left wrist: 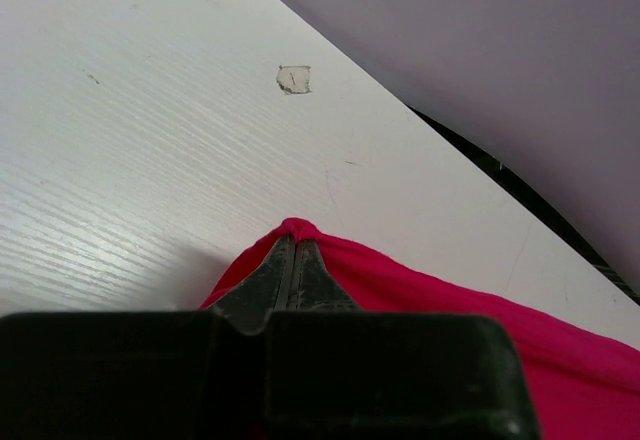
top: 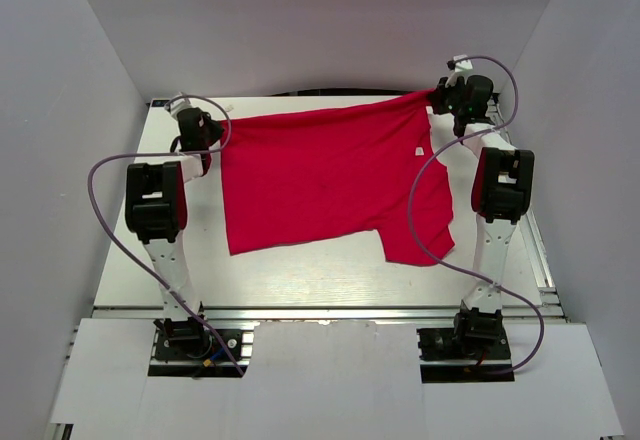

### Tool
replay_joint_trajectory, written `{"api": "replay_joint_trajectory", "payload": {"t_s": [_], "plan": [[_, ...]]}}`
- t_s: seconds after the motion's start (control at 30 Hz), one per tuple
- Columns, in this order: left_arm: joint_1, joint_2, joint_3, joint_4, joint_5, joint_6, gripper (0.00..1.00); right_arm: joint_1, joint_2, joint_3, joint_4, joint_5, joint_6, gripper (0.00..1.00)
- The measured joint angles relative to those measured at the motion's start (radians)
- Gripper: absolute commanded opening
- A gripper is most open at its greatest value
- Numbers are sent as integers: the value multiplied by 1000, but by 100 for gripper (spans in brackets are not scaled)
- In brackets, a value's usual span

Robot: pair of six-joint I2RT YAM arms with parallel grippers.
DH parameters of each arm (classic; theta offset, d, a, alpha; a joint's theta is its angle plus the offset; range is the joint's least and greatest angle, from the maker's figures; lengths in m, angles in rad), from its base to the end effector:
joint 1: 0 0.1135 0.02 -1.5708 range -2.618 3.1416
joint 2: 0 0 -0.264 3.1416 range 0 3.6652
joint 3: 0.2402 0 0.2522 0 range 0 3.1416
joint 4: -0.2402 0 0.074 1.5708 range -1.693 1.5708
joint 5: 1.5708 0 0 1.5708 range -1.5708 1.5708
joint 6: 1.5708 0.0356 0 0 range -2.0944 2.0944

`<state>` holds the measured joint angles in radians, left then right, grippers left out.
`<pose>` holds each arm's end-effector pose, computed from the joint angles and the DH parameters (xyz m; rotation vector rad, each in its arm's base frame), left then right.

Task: Fold and stack the t-shirts
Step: Fold the flattened tshirt in 1/3 of the way

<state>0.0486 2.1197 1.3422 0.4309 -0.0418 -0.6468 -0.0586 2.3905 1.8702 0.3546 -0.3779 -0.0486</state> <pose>0.4768 0.0247 0.1724 -0.6855 1.8082 -0.3614 0.5608 -0.0197 0.2063 -0.2681 1.7102 0.2488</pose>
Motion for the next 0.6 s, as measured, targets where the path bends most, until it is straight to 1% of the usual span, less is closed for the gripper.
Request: {"api": "replay_joint_trajectory", "payload": {"t_s": [0.13,0.3,0.6], "plan": [[13,-3,-8,5,21,2,0,0,0,0,0,-27,-8,0],[28,-8,-39,16,66,3,0,-2,0,-6,6,-97,-19,0],[32,-32,-98,24,115,3,0,-26,-3,-58,13,-187,-39,0]]}}
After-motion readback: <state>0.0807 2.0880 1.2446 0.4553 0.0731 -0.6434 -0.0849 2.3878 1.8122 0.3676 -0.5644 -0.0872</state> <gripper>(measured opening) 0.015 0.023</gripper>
